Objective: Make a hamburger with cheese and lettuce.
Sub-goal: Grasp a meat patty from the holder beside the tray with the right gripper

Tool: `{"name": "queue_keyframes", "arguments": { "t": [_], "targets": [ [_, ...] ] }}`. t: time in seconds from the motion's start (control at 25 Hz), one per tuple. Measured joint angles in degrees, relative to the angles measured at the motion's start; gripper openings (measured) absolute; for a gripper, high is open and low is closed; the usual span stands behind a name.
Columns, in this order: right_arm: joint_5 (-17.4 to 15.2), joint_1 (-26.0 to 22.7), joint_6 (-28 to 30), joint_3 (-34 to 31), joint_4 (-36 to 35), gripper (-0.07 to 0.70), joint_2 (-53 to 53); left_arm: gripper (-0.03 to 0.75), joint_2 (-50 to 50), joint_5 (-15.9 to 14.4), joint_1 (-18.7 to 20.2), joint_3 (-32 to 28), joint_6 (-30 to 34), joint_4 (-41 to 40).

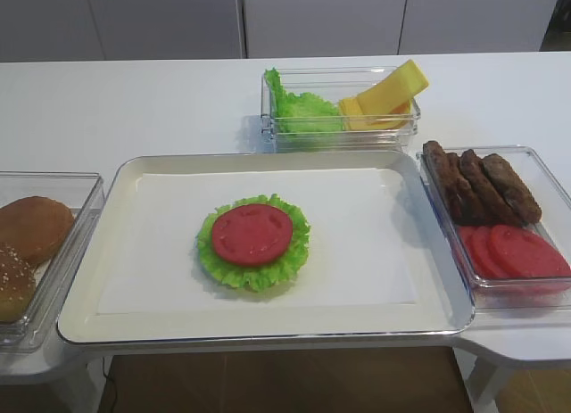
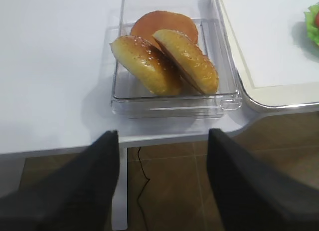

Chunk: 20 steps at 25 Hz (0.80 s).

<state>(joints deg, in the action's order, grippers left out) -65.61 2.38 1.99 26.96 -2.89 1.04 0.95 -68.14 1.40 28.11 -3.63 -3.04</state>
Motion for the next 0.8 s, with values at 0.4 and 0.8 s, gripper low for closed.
{"name": "queue_keyframes", "arguments": {
  "t": [0.4, 0.8],
  "targets": [
    [0.0, 0.0, 0.0, 0.0, 0.0, 0.552, 0.0, 0.414, 0.0, 0.0, 0.0, 0.0, 0.0, 0.0],
    [0.0, 0.0, -0.1, 0.0, 0.0, 0.552, 0.0, 0.414, 0.0, 0.0, 0.0, 0.0, 0.0, 0.0]
  ]
}}
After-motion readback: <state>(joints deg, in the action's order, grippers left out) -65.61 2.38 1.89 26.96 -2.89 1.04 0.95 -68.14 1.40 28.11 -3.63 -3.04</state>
